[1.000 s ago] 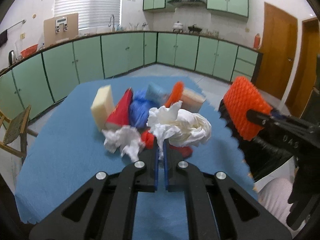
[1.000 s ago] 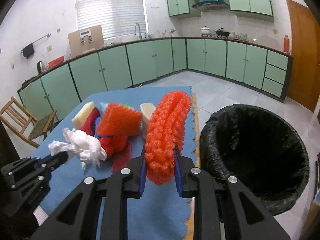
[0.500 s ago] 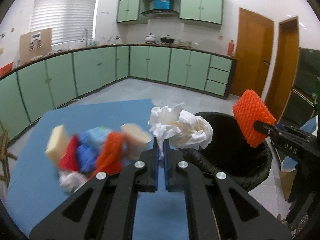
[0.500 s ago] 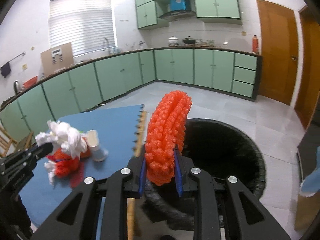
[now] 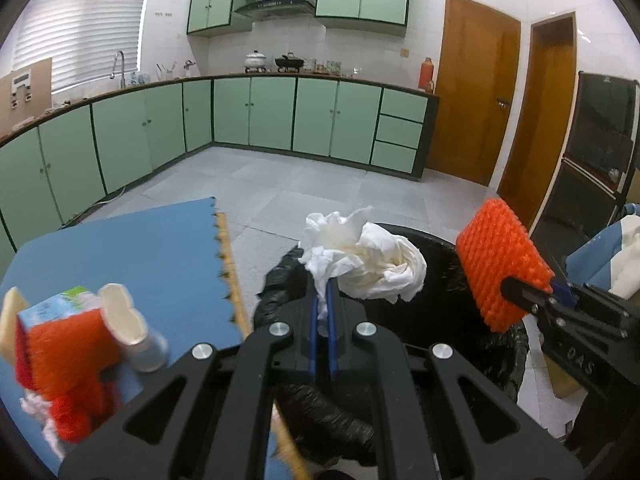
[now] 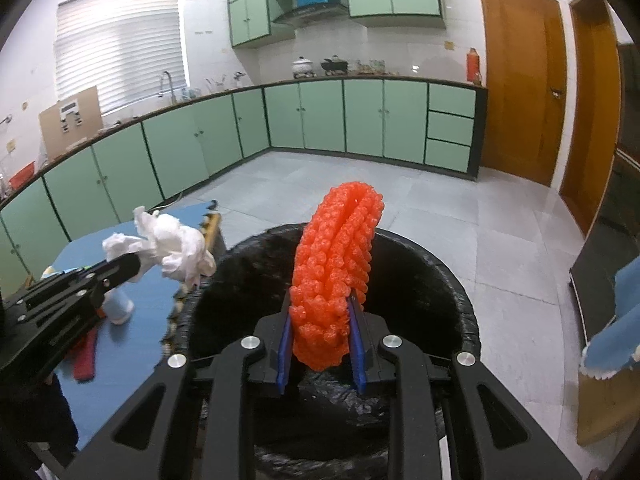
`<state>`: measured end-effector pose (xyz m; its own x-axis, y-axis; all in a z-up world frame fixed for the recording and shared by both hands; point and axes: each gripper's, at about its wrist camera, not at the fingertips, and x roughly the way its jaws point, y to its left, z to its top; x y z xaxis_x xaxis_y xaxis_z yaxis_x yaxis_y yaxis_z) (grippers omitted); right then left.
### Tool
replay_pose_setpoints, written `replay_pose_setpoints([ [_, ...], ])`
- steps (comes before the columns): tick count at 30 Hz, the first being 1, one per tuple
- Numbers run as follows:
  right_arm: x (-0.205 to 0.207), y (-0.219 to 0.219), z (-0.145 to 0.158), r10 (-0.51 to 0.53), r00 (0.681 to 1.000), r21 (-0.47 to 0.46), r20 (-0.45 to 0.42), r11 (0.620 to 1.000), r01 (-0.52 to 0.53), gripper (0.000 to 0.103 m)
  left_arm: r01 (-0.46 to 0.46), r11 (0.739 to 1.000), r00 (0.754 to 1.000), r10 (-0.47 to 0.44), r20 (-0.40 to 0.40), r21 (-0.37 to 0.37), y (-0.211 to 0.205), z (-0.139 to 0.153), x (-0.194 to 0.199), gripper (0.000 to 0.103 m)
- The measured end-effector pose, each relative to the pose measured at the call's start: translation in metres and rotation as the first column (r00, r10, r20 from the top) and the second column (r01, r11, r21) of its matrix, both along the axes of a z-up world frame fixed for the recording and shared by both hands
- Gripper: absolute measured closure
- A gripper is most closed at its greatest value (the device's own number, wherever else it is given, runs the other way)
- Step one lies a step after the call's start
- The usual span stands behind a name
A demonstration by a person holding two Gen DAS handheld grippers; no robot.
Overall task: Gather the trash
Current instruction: 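Carry both held items over the bin and open both tools to drop them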
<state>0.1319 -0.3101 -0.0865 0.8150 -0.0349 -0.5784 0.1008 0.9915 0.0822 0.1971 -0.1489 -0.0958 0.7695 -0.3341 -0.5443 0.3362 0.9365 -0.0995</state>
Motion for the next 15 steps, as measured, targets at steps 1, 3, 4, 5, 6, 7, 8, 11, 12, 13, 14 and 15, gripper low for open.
replay_pose_setpoints([
  [1,0.005,-0.006,-0.002,-0.009,1.000,0.008,-0.006,1.000,0.009,0.078,0.004,1.000,1.000,-0.004,-0.004,0.001,-0.008,-0.003,0.005,0.100],
  [3,0.010,-0.017,-0.009,-0.023,1.000,0.023,-0.019,0.999,0.024,0.078,0.013,1.000,1.000,-0.013,-0.004,0.008,-0.020,-0.007,0.013,0.100],
  [4,0.011,-0.019,-0.011,-0.029,0.999,0.027,-0.026,0.999,0.030,0.076,0.017,1.000,1.000,-0.017,-0.003,0.012,-0.023,-0.008,0.014,0.100],
  [5,0.014,-0.024,-0.014,-0.035,0.999,0.035,-0.035,0.999,0.036,0.076,0.025,0.999,1.000,-0.025,-0.004,0.019,-0.029,-0.010,0.017,0.100],
  [6,0.016,-0.028,-0.018,-0.039,0.998,0.041,-0.046,0.998,0.041,0.075,0.030,0.999,1.000,-0.030,-0.005,0.024,-0.033,-0.012,0.018,0.100],
  [7,0.017,-0.032,-0.021,-0.046,0.998,0.041,-0.052,0.998,0.048,0.075,0.034,0.999,0.999,-0.034,-0.008,0.030,-0.038,-0.014,0.021,0.100],
  [8,0.018,-0.036,-0.024,-0.052,0.997,0.043,-0.056,0.998,0.055,0.075,0.040,0.999,0.999,-0.040,-0.014,0.032,-0.042,-0.016,0.023,0.099],
  [11,0.017,-0.042,-0.030,-0.061,0.996,0.039,-0.070,0.997,0.064,0.069,0.055,0.998,0.998,-0.054,-0.044,0.031,-0.047,-0.022,0.028,0.093],
  [12,0.017,-0.044,-0.030,-0.068,0.995,0.036,-0.070,0.997,0.070,0.063,0.058,0.998,0.997,-0.057,-0.055,0.028,-0.046,-0.024,0.030,0.087],
  [13,0.016,-0.048,-0.032,-0.075,0.995,0.035,-0.070,0.996,0.077,0.056,0.059,0.998,0.996,-0.057,-0.063,0.028,-0.048,-0.026,0.031,0.081],
  [14,0.014,-0.050,-0.032,-0.081,0.994,0.035,-0.070,0.996,0.083,0.053,0.060,0.998,0.996,-0.058,-0.067,0.027,-0.046,-0.027,0.029,0.076],
  [15,0.012,-0.052,-0.032,-0.087,0.994,0.033,-0.068,0.995,0.089,0.046,0.060,0.998,0.996,-0.058,-0.067,0.032,-0.045,-0.028,0.028,0.072],
])
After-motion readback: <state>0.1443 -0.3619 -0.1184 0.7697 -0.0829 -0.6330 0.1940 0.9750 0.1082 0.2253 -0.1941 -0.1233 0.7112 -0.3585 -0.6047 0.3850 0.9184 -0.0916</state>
